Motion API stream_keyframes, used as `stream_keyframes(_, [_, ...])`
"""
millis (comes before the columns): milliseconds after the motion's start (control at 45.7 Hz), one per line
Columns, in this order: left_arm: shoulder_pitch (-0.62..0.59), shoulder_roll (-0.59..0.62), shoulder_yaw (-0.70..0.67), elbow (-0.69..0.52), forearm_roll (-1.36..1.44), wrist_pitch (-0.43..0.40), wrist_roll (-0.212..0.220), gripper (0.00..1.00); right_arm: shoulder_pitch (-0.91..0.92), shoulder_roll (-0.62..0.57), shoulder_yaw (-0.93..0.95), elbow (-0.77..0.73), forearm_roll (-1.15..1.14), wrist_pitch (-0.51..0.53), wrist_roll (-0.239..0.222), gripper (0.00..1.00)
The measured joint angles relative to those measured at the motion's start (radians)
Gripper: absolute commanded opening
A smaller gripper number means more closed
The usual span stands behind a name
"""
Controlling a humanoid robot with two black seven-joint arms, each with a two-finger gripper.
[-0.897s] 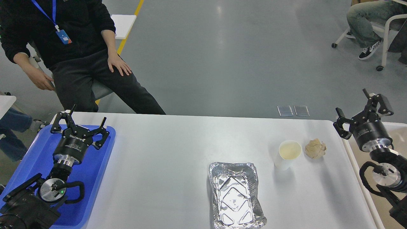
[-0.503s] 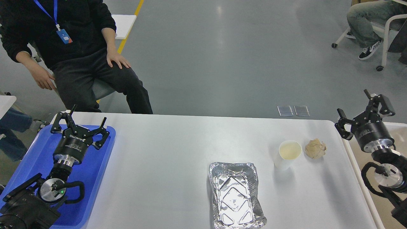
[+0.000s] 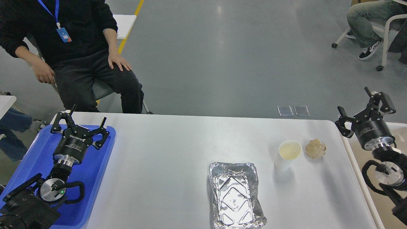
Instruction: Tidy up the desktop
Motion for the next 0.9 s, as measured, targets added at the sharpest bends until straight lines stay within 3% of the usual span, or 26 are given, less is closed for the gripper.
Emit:
stream_keyframes(481, [-0.001,0.0,0.0,0.0,0.0,0.0,0.001,0.99,0.009,-0.039,-0.075,0.018,0.002,-0.028,0.004,1.0])
stream_keyframes(743, [-0.002,0.0,0.0,0.0,0.0,0.0,0.001,0.99,0.116,-0.176,-0.327,0.034,0.011,-0.028,0.003,1.0])
stream_keyframes(897, [-0.002,0.0,0.0,0.0,0.0,0.0,0.001,0.99,0.271,-0.267,-0.635,0.089,0.015,-0.022,0.003,1.0])
